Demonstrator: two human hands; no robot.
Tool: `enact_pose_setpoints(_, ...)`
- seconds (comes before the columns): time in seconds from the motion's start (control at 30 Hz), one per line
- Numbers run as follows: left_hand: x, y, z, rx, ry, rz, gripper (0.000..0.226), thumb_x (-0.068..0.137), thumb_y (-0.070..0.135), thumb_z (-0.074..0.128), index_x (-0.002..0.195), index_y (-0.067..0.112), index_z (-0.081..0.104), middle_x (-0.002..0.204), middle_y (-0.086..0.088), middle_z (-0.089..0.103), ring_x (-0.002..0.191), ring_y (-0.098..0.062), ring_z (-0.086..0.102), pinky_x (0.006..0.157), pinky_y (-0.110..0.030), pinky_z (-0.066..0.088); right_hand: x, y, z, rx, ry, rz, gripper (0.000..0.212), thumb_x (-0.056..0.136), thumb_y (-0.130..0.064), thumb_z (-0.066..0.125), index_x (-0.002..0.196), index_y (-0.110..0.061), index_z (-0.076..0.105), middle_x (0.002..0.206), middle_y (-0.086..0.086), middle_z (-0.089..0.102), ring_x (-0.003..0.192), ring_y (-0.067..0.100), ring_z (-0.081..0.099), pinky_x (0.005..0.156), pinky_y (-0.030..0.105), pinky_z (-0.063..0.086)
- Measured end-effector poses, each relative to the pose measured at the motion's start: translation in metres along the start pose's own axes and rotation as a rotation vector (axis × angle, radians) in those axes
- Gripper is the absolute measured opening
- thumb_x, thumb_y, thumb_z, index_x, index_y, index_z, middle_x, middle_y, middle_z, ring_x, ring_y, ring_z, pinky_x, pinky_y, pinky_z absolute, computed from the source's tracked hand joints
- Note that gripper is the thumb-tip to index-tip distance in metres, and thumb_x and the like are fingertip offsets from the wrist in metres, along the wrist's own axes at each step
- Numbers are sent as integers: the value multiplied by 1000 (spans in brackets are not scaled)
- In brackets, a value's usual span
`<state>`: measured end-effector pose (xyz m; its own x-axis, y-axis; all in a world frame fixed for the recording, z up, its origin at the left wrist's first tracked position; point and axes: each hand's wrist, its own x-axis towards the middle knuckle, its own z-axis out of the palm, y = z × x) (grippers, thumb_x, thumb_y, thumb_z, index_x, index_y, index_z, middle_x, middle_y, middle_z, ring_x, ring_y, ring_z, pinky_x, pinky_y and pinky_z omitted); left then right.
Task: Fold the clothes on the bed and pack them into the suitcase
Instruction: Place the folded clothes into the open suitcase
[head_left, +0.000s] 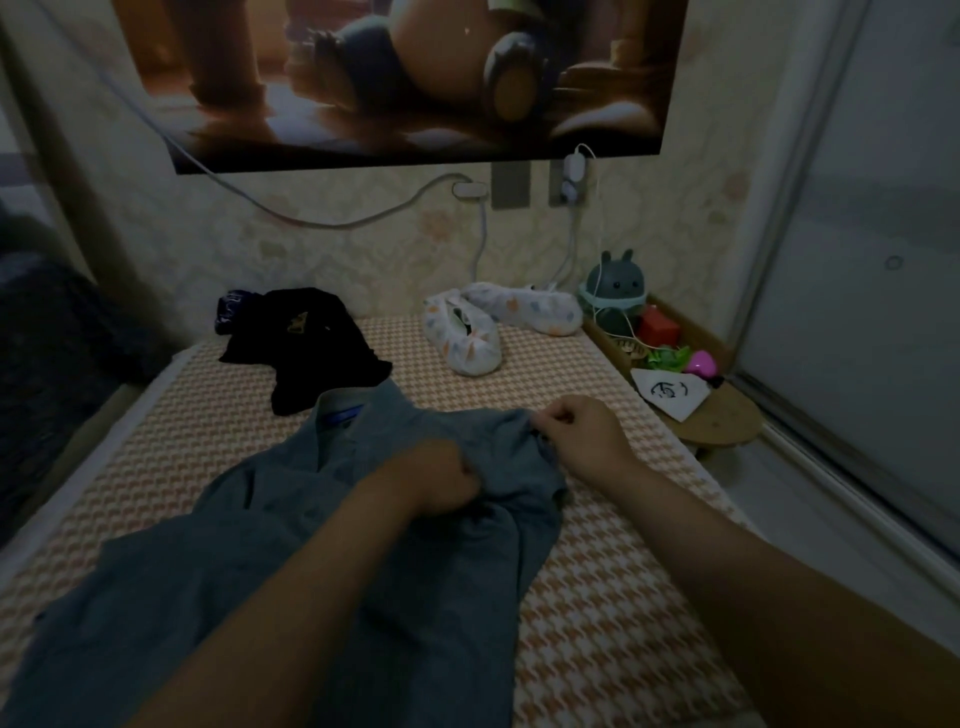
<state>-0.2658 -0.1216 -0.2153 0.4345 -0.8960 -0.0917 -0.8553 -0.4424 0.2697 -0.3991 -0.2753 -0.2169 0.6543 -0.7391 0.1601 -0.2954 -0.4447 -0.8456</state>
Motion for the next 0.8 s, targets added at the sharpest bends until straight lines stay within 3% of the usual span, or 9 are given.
enact_pose_setpoints(0.07,0,15,10,-328,265,51,21,91,37,58,81,19,54,80,3,58,75,-14,57,65,-28,43,0,-6,1,102,-42,60,24,91,-31,66,83,-9,69,78,1,68,73,15,63,64,29,51)
enact_pose_setpoints(0.17,7,26,21,-649,371,56,26,87,29,68,108,20,54,99,6,63,88,-5,60,76,-26,52,-1,-20,1,385,-140,221,24,94,-28,62,88,-6,71,83,7,71,74,19,65,59,28,53)
enact_pose_setpoints(0.23,14,20,19,-665,450,43,3,89,15,64,86,15,62,80,5,65,73,0,59,67,-20,50,-1,-26,-1,540,-124,245,20,94,-26,62,93,-9,72,93,9,72,83,21,68,64,29,55)
enact_pose_setpoints(0.27,16,16,17,-684,478,7,14,92,11,60,79,14,64,75,5,66,71,1,59,64,-17,49,0,-29,-1,560,-130,232,18,94,-26,62,98,-10,71,98,9,72,87,20,68,65,28,54)
enact_pose_setpoints(0.4,20,-4,10,-863,444,-198,24,97,11,51,91,-4,69,90,-19,70,85,-31,67,78,-41,55,-4,-38,4,387,-302,283,28,83,-42,71,101,-20,67,103,2,70,93,19,66,70,31,53)
enact_pose_setpoints(0.53,14,-4,1,-810,452,-248,22,96,11,51,78,6,62,81,-23,66,71,-22,59,60,-27,45,-12,-45,4,249,-392,343,23,86,-29,72,97,-9,73,89,5,70,75,18,65,52,23,50)
enact_pose_setpoints(0.63,13,4,-3,-694,555,-203,26,97,11,48,73,18,54,72,1,58,68,-14,55,58,-25,41,-6,-46,1,425,-254,455,15,93,-21,62,89,-8,67,83,8,67,69,20,62,57,29,53)
enact_pose_setpoints(0.73,13,16,-3,-834,654,-198,24,99,11,42,83,27,50,75,2,65,62,-19,61,55,-31,48,9,-34,-10,786,-46,586,25,97,-2,40,79,-10,55,64,5,47,50,13,41,41,24,41)
enact_pose_setpoints(0.8,13,20,1,-815,604,-118,20,98,12,47,88,29,52,80,3,68,63,-15,63,59,-34,54,14,-17,-17,907,78,688,27,98,-9,36,76,-13,51,60,2,39,51,13,33,45,25,36)
